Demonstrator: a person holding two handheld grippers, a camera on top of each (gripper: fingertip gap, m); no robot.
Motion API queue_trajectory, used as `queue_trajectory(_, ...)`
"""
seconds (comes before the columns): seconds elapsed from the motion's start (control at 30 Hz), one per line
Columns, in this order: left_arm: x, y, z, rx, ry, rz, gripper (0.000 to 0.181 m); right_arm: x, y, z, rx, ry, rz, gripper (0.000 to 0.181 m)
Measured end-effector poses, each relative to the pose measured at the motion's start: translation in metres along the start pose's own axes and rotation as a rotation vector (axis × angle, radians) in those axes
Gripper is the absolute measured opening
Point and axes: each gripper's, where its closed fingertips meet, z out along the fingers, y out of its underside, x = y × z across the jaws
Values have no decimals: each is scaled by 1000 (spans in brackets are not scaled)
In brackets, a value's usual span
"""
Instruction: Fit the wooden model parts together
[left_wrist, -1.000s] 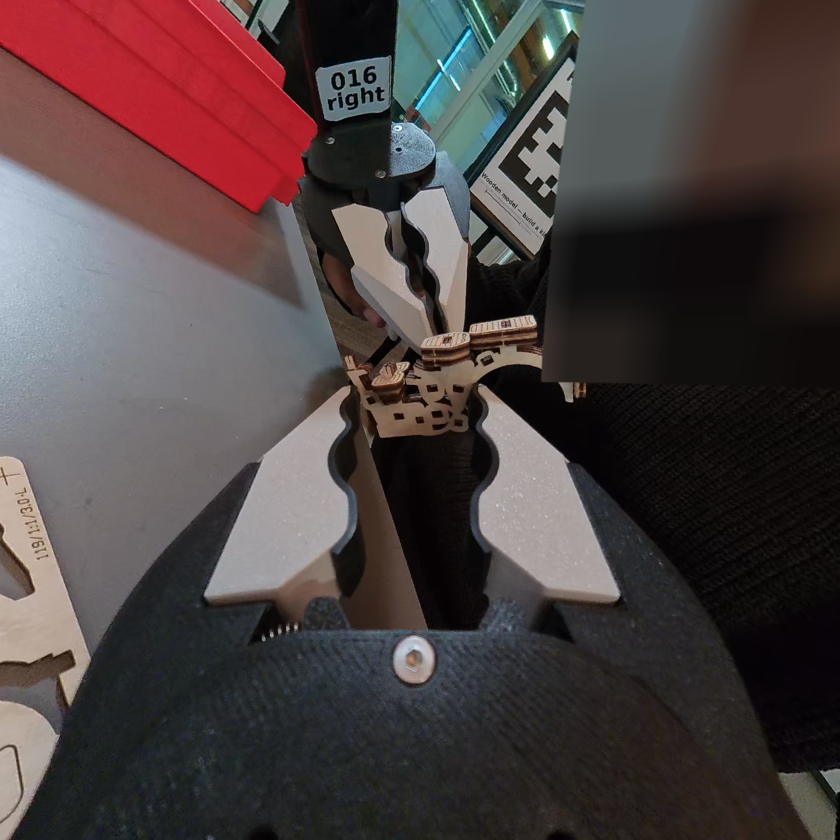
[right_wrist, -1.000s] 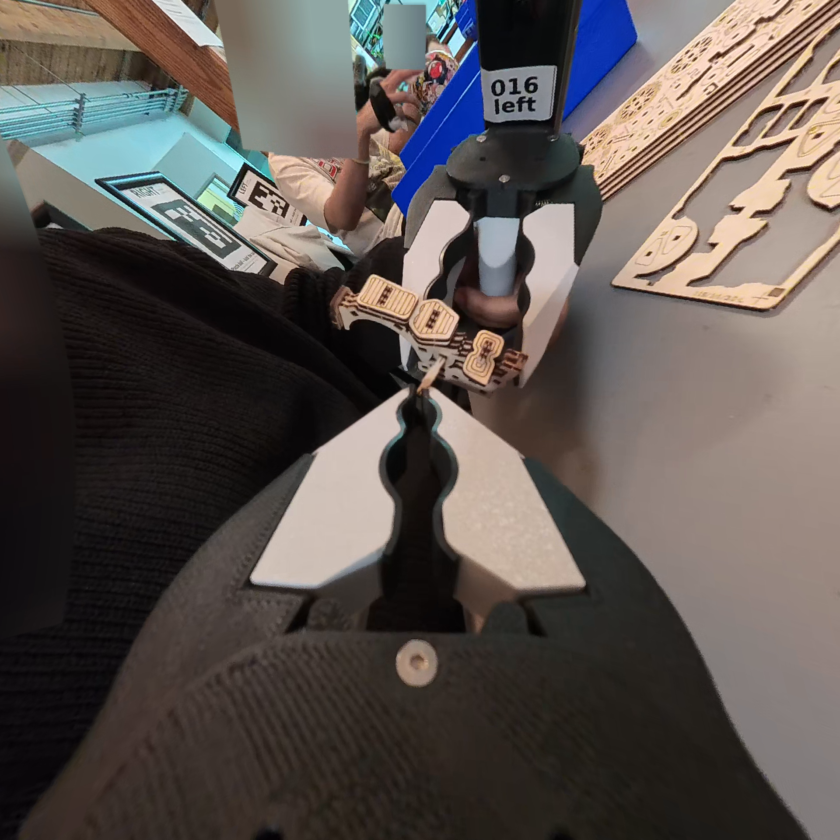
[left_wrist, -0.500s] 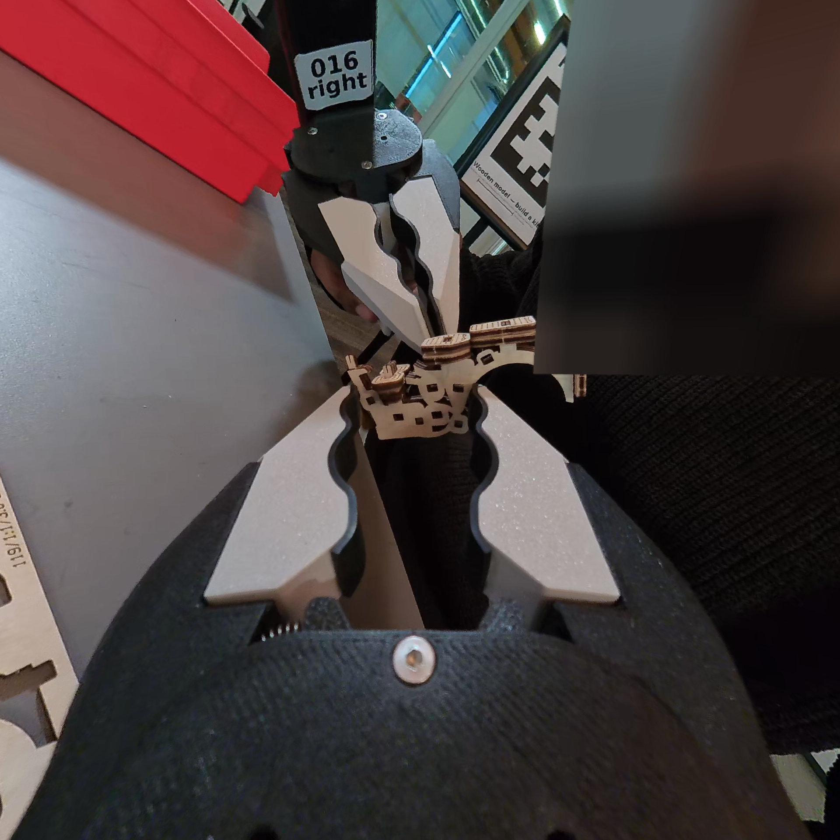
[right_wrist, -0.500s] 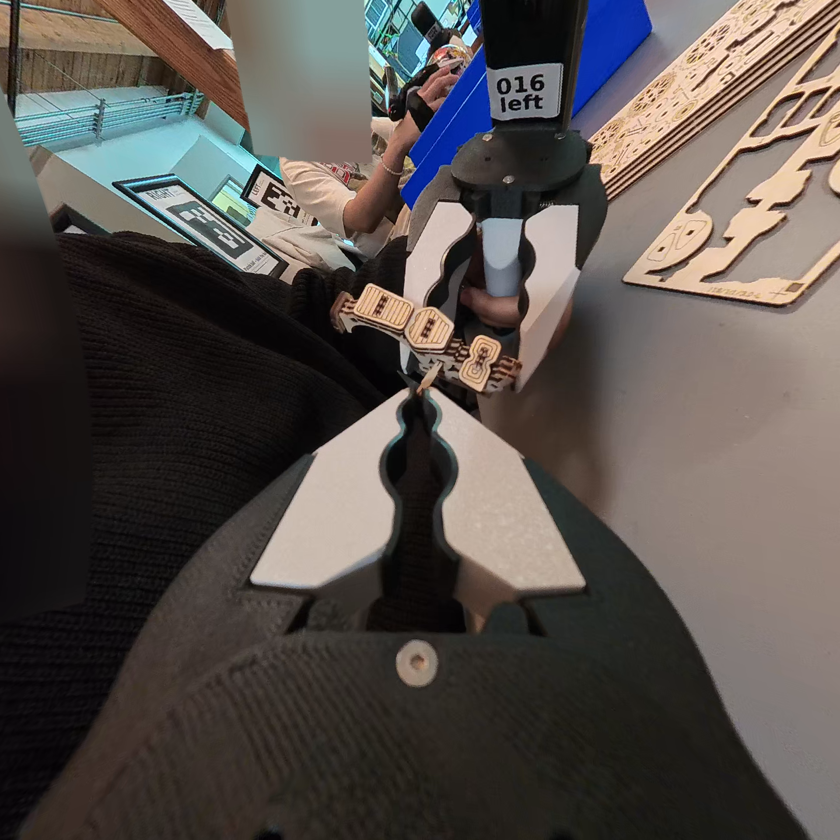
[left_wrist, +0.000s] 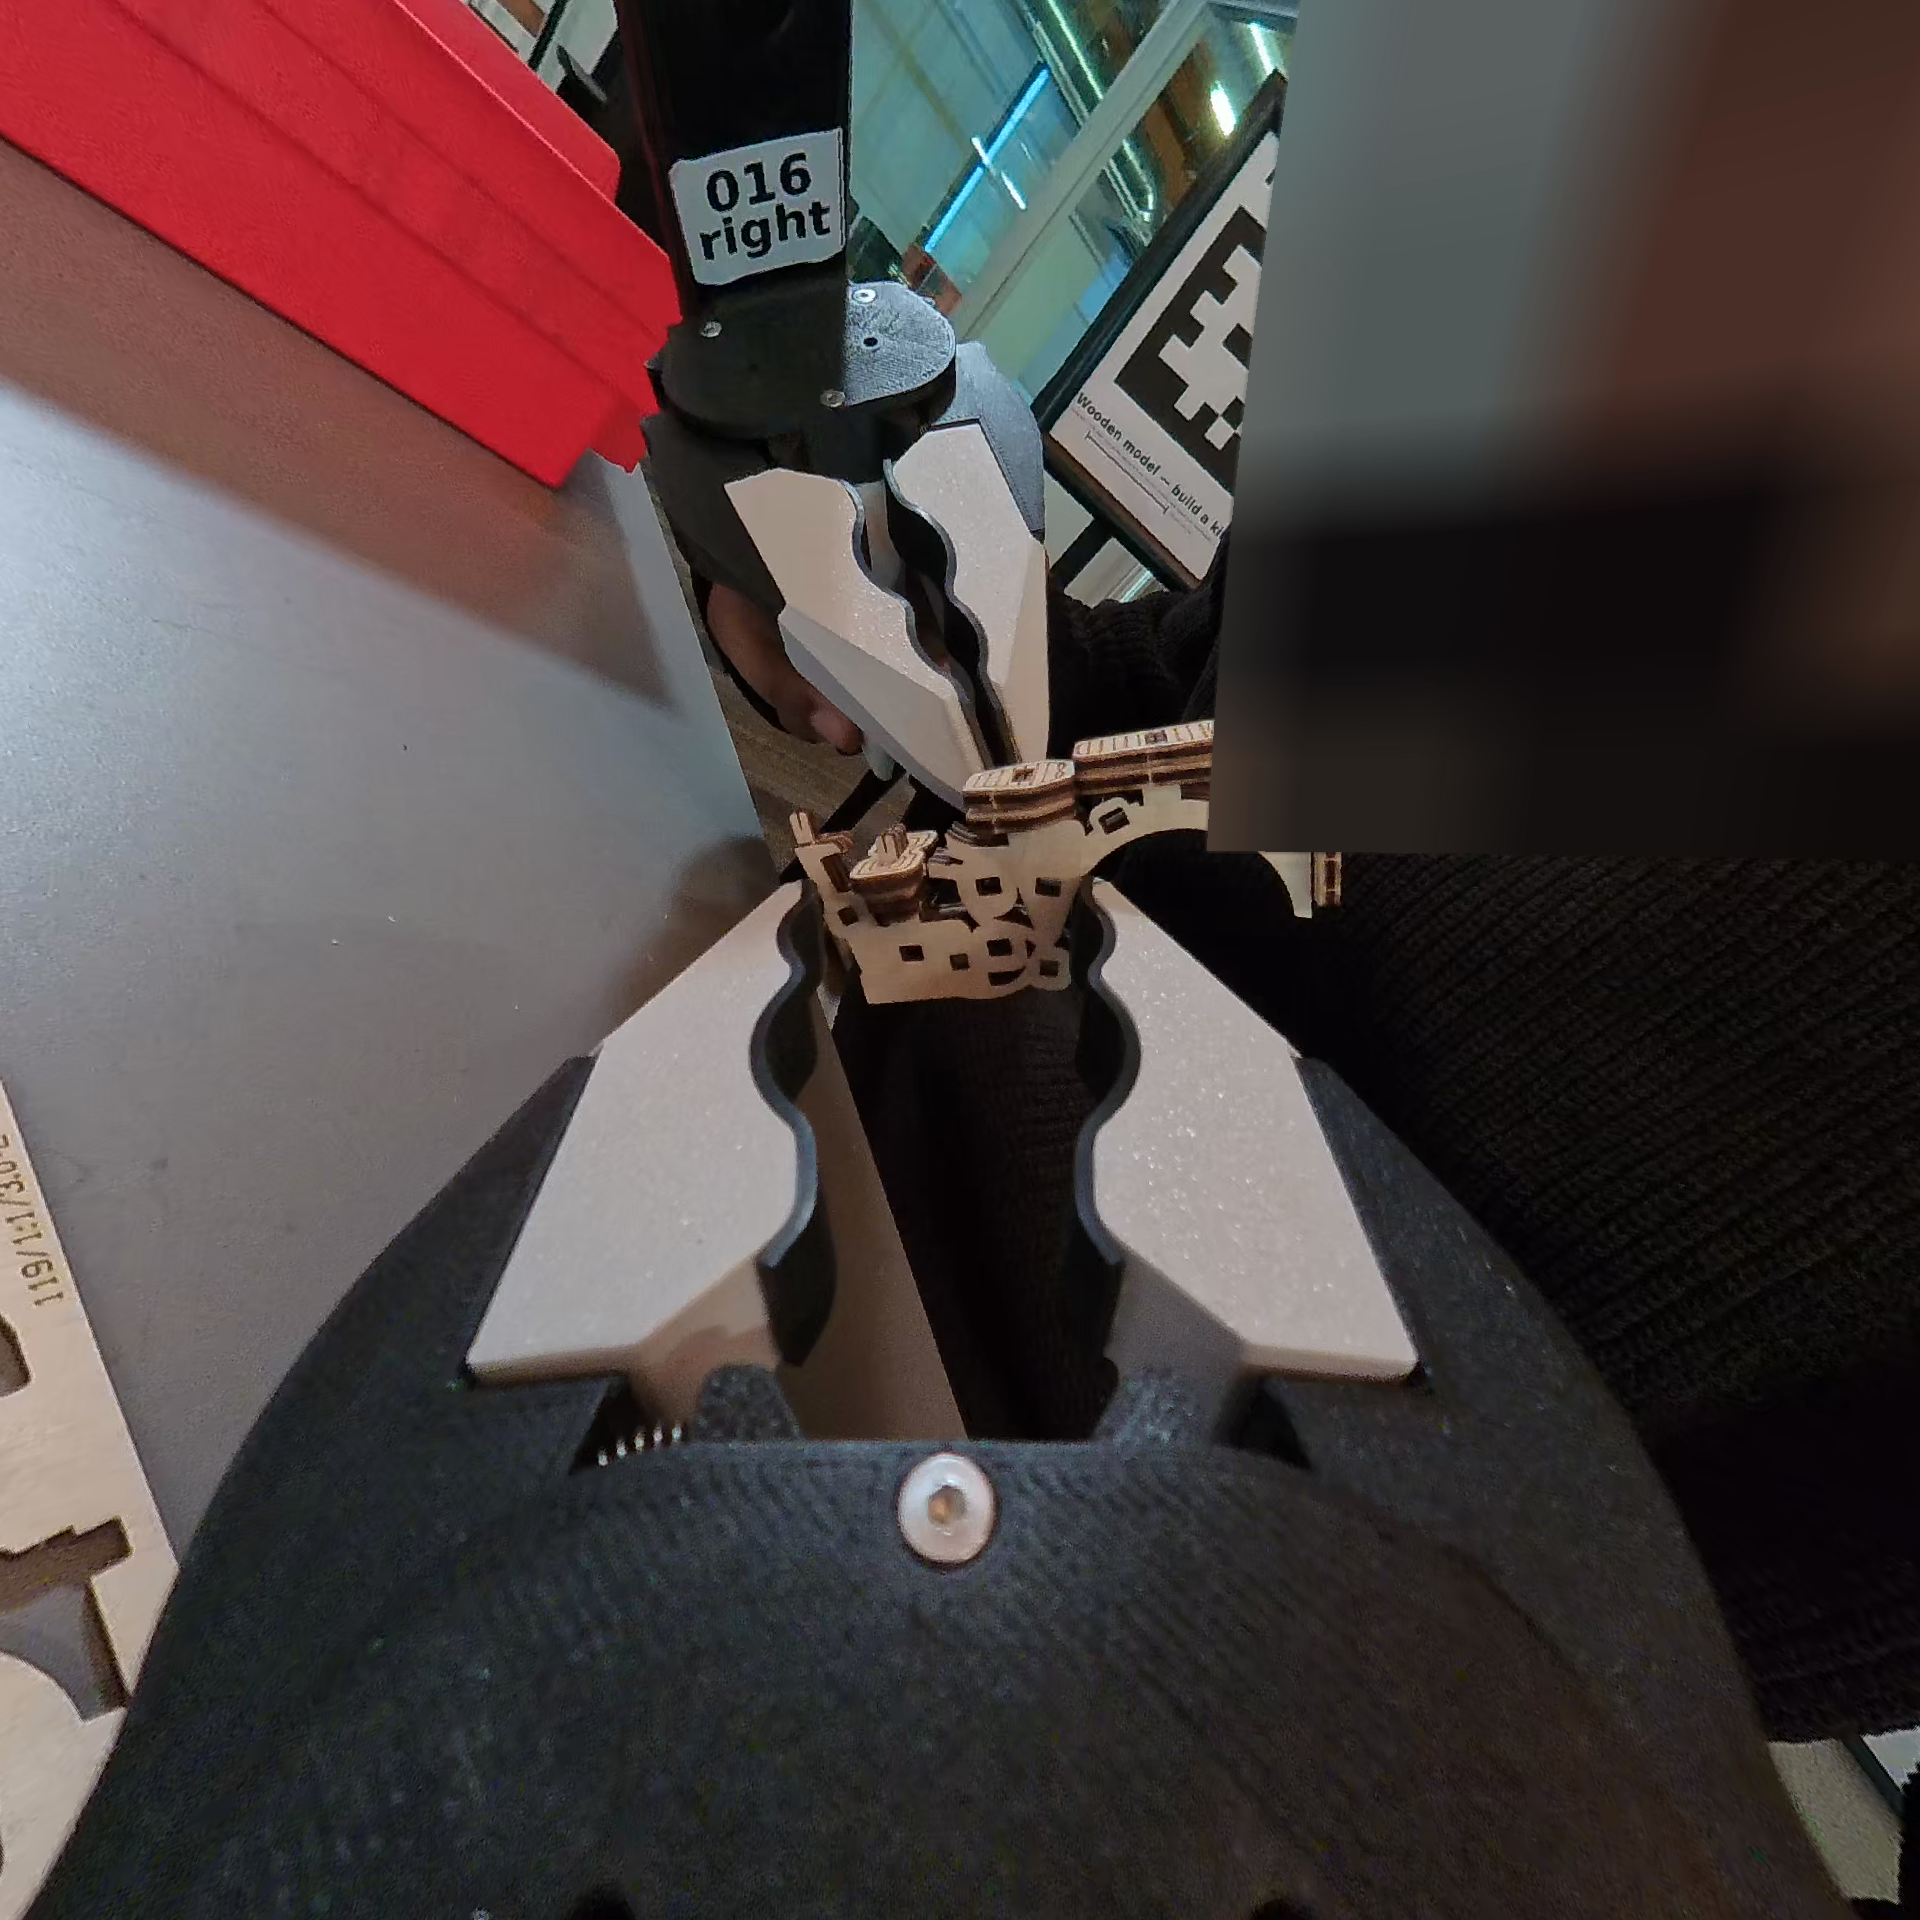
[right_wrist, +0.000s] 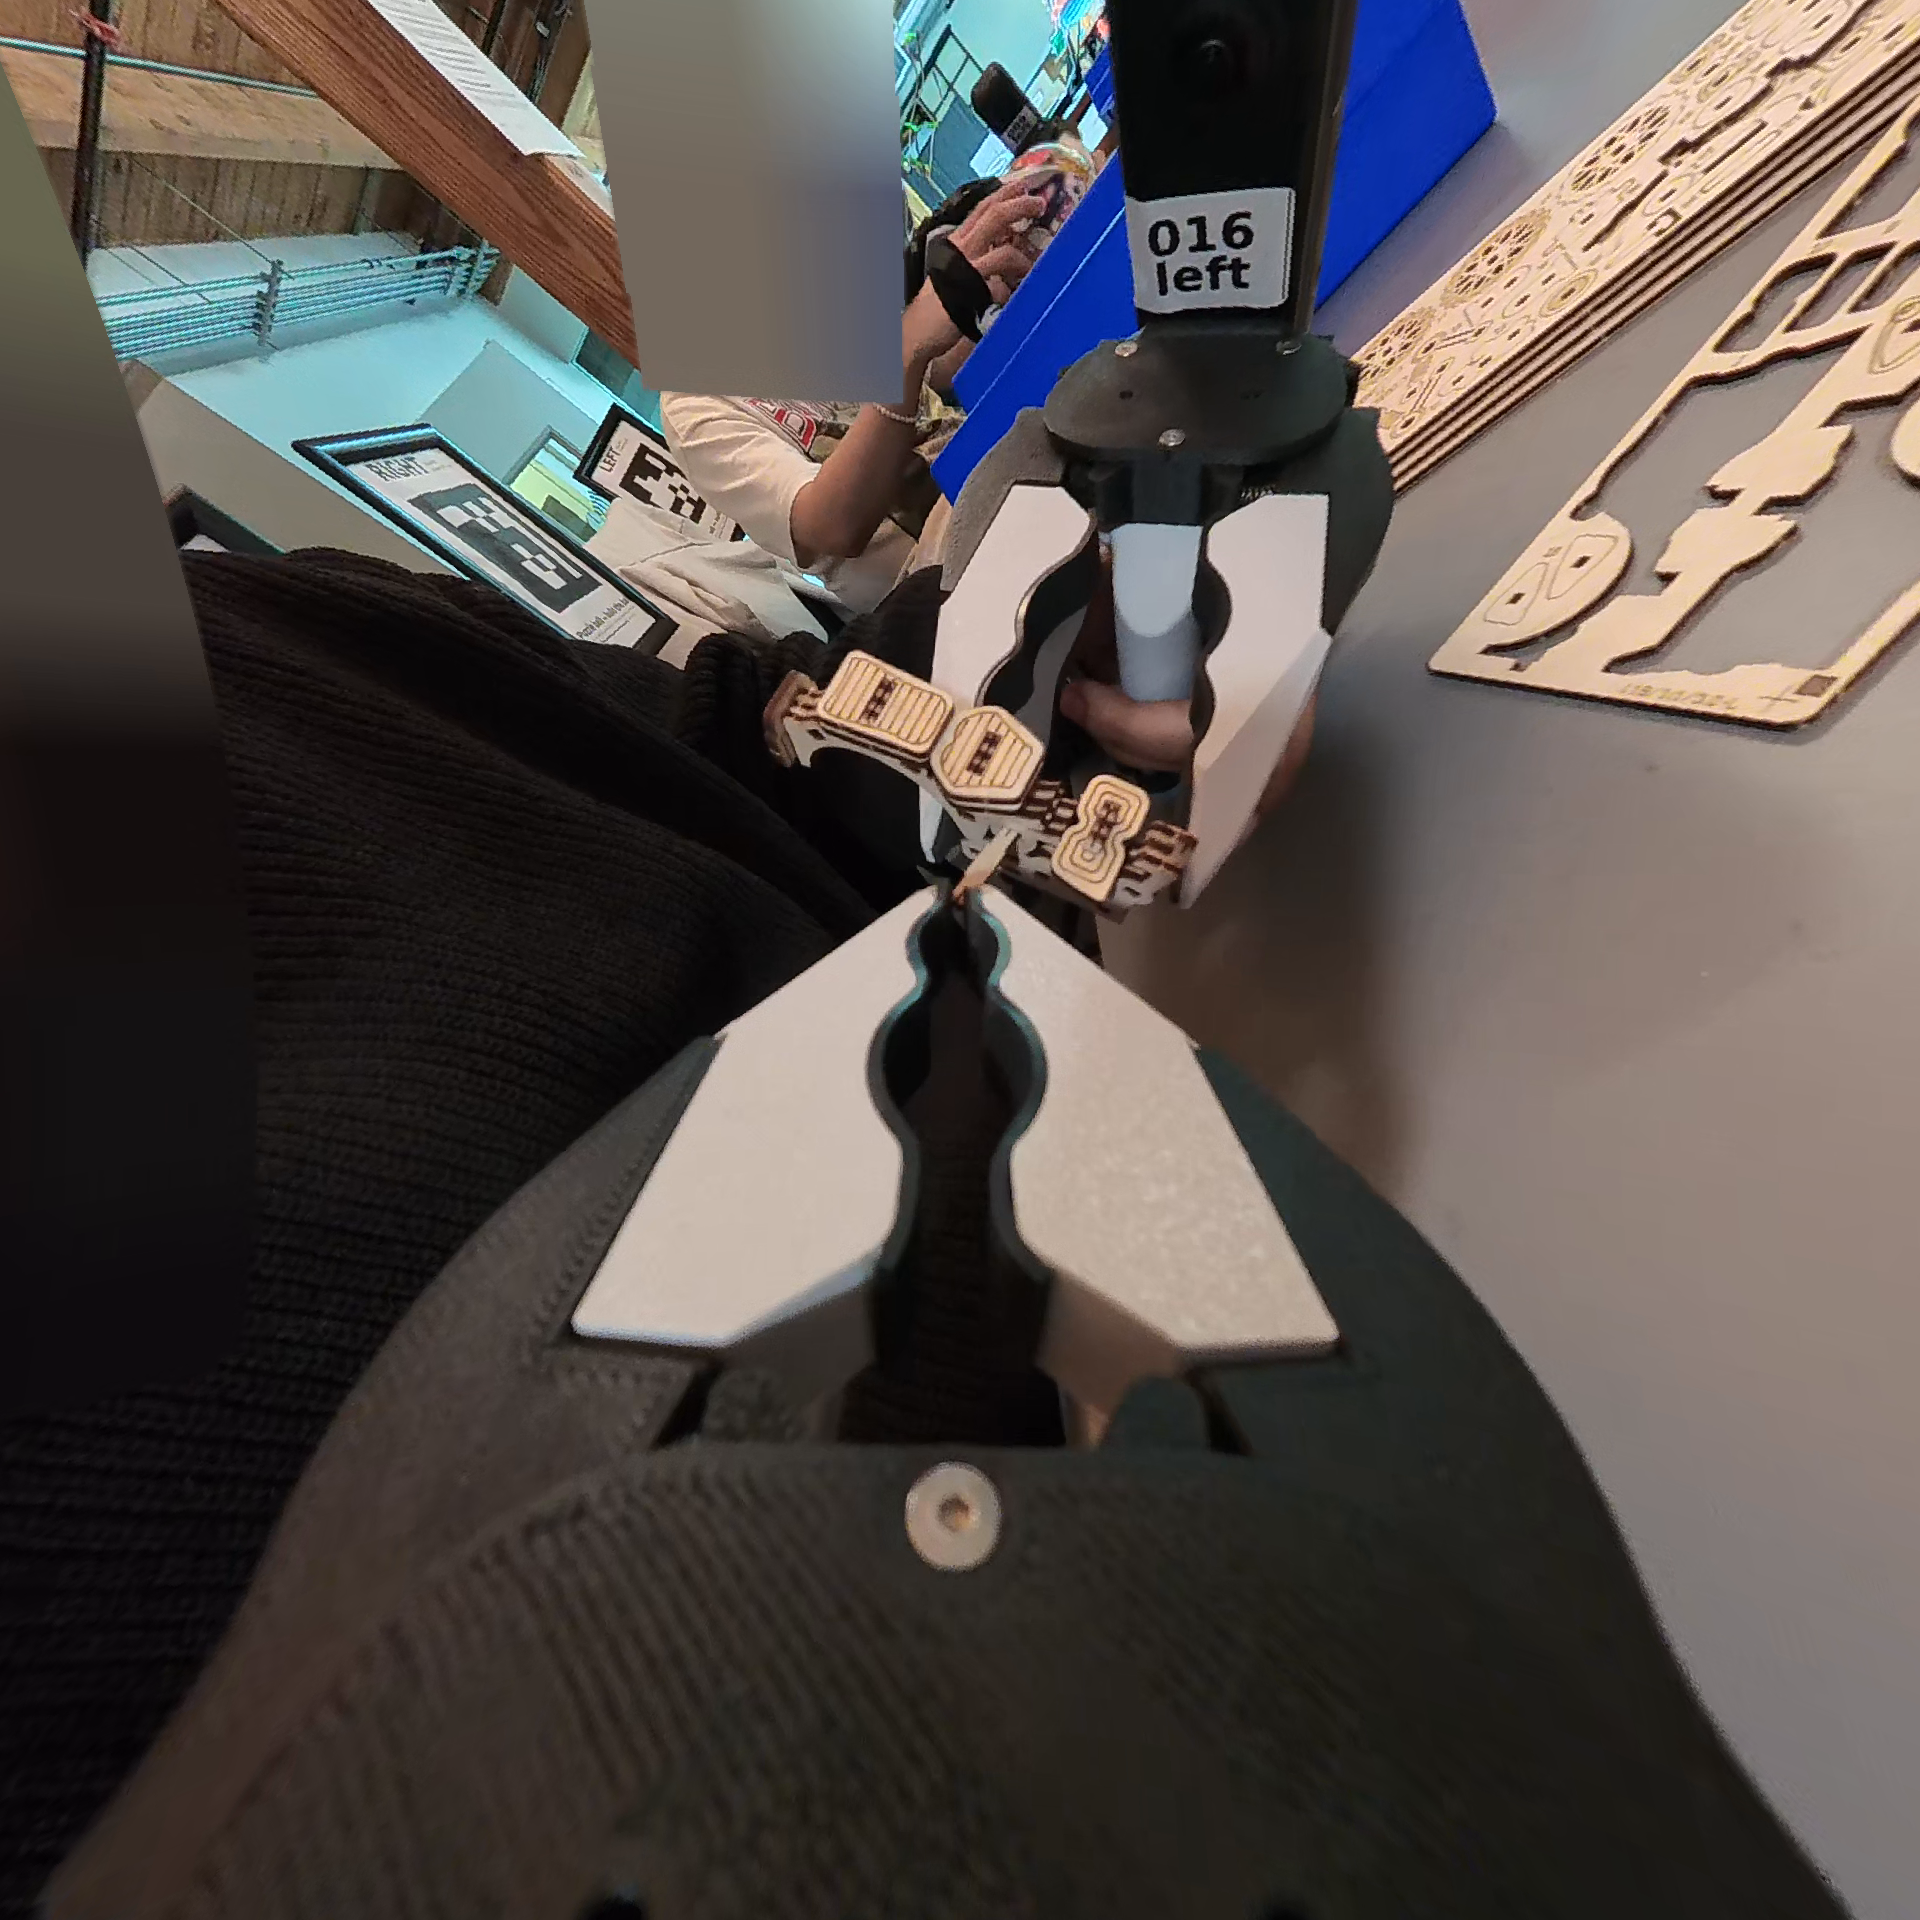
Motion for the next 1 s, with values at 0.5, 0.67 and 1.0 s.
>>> queue_trajectory(0.5,0,-3,0,24,-1,6,46,1,-3,1,19,3,-9,0)
queue_trajectory(0.67,0,-5,2,32,-3,12,46,3,-5,0,31,22,-24,1)
queue_trajectory(1.0,-9,-15,-4,93,-51,7,46,9,-18,-6,119,89,-90,3)
